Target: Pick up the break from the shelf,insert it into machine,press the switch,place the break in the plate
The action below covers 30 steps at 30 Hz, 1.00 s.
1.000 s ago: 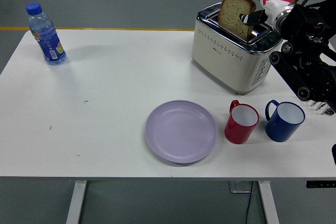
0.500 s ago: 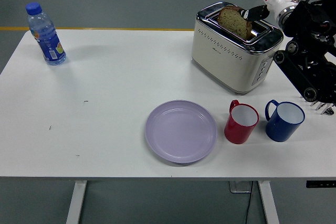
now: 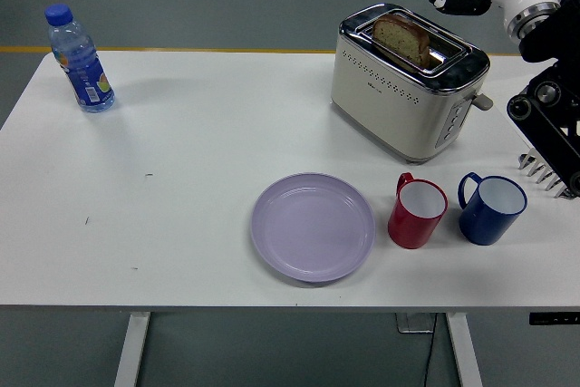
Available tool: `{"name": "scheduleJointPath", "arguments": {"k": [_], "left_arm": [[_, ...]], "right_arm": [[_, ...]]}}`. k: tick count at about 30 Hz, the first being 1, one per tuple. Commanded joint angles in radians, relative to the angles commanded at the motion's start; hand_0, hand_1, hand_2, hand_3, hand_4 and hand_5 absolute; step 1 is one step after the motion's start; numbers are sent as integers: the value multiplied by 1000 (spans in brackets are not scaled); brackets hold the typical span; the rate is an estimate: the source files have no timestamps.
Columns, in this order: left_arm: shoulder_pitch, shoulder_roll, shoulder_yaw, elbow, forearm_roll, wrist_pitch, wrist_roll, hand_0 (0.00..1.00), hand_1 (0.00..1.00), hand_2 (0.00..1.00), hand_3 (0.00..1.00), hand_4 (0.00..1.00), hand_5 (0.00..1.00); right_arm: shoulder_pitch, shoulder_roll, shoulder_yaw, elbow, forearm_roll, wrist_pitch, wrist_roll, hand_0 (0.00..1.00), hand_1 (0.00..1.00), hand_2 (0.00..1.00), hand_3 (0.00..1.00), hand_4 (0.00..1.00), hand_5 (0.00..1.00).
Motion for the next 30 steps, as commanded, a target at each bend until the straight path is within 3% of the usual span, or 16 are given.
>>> {"name": "scheduleJointPath", "arguments": {"k": [1, 5, 11, 22, 30], "left_arm": [[0, 0, -1, 0, 1, 0, 0, 702, 638, 739, 697, 552, 936], [1, 0, -3, 0, 0, -1, -1, 702, 638, 739, 697, 552, 936], [2, 0, -5, 0, 0, -1, -1, 703, 638, 738, 697, 551, 937], [0, 0, -6, 0, 0, -1, -1, 702, 638, 737, 698, 547, 933], [1, 0, -7, 0, 2, -1, 0, 702, 638, 737, 698, 547, 933]], "right_arm": [[-24, -21, 19, 31, 25, -22, 9, 744, 690, 774, 761, 543, 185], [-82, -66, 58, 103, 86, -65, 31, 744, 690, 774, 761, 543, 185], [-149, -102, 100, 164, 191, -102, 82, 735, 683, 758, 742, 530, 176], [-233, -119, 137, 218, 360, -127, 155, 730, 674, 732, 709, 470, 131], [-286, -116, 173, 227, 358, -141, 127, 731, 674, 732, 710, 465, 126]]}}
